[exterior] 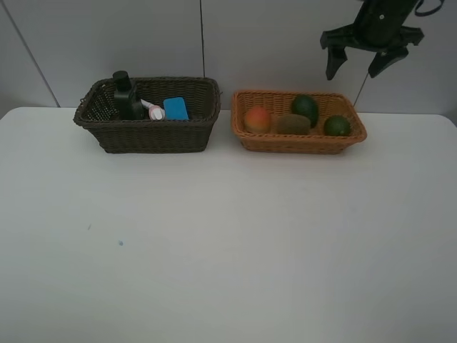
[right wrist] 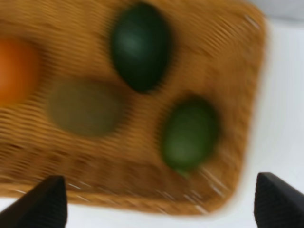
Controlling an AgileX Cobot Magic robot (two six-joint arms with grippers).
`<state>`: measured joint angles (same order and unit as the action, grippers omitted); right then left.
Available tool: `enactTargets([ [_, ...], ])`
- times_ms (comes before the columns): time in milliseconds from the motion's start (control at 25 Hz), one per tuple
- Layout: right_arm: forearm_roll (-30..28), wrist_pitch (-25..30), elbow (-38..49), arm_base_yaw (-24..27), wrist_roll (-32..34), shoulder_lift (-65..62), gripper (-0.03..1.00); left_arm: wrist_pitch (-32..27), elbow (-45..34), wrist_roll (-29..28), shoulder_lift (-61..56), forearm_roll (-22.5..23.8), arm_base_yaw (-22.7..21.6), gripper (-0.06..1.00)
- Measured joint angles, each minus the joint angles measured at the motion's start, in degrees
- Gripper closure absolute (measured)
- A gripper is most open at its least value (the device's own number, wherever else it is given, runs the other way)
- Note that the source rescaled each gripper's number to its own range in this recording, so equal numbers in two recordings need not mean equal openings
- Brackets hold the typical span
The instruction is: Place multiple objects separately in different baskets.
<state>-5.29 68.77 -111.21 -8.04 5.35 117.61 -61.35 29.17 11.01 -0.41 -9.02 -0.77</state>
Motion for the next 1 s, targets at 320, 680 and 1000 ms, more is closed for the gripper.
enactTargets([
  [320,4.44,0.48,13.59,6.33,-2.82,-10.16,-0.01,0.0,0.0,0.0,0.0,0.0,0.0,0.0],
  [680,-2.48,0.98,49.81,6.33,-0.32,-46.42,-0.01,0.0,0.0,0.0,0.0,0.0,0.0,0.0],
  [1000,-2.48,0.64,67.7,6.33,1.75,-81.07,-0.02,0.0,0.0,0.0,0.0,0.0,0.0,0.0],
])
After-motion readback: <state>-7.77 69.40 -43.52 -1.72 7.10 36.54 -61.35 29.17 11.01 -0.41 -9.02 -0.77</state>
